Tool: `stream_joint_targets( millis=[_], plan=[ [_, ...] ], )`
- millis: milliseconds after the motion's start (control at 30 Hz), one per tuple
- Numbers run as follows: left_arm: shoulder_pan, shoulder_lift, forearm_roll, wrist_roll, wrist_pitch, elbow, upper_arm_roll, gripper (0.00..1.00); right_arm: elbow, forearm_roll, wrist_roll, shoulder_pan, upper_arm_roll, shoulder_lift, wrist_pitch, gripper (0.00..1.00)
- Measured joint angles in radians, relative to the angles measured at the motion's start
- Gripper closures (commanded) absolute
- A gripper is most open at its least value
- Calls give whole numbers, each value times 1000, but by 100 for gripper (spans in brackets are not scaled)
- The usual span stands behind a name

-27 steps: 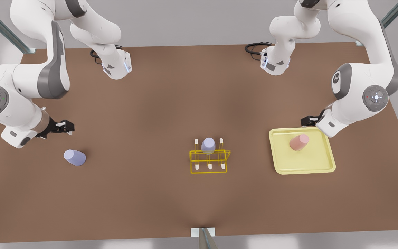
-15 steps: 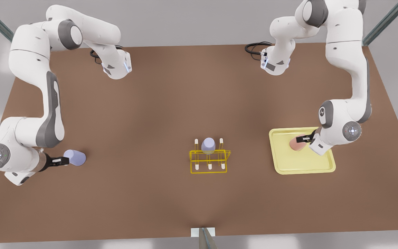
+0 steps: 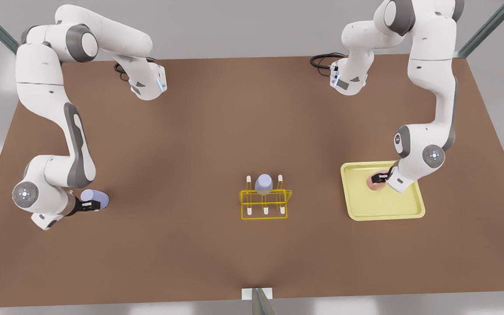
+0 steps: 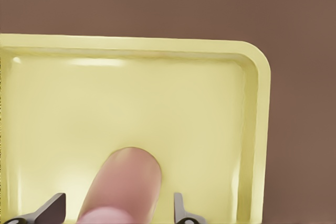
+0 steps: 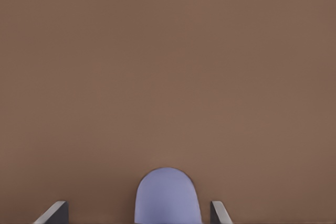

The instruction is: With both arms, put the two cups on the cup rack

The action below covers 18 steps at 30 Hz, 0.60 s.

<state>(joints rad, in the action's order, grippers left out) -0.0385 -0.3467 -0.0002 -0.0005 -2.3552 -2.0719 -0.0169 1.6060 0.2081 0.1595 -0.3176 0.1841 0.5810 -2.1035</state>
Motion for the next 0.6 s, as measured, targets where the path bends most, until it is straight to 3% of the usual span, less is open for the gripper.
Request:
stream_joint_targets(
  millis=[600],
  plan=[
    [-10, -33, 0, 17, -70, -90, 0, 0, 197, 14, 13, -57, 6, -21, -174, 0]
  ],
)
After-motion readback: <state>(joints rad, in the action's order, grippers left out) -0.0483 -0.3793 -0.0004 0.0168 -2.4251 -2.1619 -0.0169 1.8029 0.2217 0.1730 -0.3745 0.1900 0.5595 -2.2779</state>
